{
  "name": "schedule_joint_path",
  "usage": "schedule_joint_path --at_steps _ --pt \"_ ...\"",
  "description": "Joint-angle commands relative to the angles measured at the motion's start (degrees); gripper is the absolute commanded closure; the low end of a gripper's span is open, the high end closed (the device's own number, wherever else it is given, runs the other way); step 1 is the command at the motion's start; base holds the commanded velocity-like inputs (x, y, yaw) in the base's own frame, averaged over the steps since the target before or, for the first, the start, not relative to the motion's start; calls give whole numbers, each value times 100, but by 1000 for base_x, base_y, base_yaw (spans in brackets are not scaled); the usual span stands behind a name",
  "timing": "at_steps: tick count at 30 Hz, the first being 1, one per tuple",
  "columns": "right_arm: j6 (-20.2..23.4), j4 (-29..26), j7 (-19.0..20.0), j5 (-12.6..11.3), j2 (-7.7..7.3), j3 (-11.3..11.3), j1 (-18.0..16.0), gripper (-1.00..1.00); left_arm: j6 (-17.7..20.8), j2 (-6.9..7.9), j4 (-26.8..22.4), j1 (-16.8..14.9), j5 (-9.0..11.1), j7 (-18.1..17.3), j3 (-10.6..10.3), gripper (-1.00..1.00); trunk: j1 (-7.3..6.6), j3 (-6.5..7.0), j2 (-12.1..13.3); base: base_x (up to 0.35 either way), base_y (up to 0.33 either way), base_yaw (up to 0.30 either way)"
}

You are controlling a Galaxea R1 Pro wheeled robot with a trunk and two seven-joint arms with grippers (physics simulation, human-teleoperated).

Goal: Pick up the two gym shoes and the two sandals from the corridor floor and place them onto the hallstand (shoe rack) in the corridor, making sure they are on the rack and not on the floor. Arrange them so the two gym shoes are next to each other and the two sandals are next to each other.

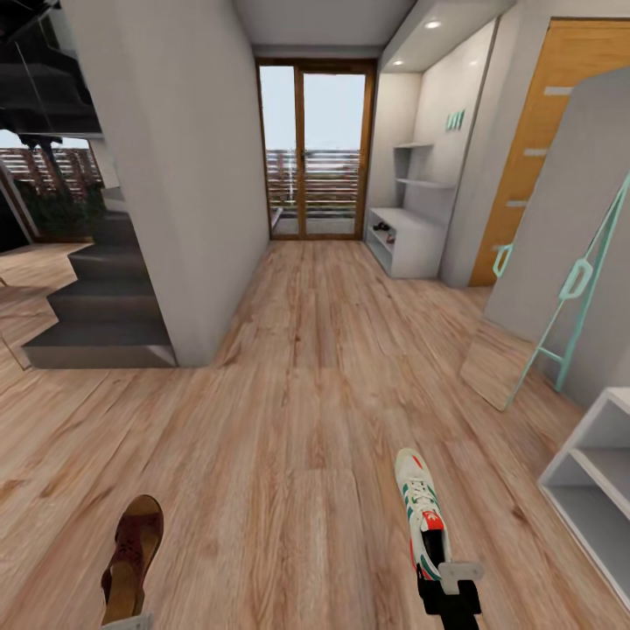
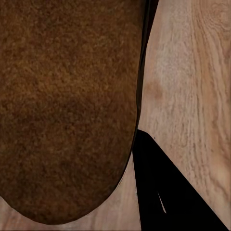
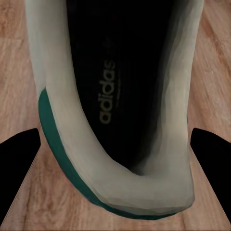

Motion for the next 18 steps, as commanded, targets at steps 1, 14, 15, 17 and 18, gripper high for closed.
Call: schedule_joint_path --at_steps 1,14,15,17,18 --pt "-1 3 -54 20 0 48 -4 100 -19 -1 2 -6 -77 -18 57 100 2 -5 -2 338 0 0" --pt "-1 2 -54 20 0 48 -5 100 -19 -1 3 -5 -77 -18 58 100 2 -5 -2 338 0 0" --pt "-1 2 -54 20 0 48 -6 100 -19 -1 4 -5 -77 -18 59 100 2 -5 -2 338 0 0" --pt "-1 5 -54 20 0 48 -6 100 -19 -1 3 -5 -77 -18 59 100 2 -5 -2 338 0 0" --pt "-1 5 -54 20 0 48 -6 100 -19 -1 2 -5 -77 -18 58 100 2 -5 -2 338 0 0"
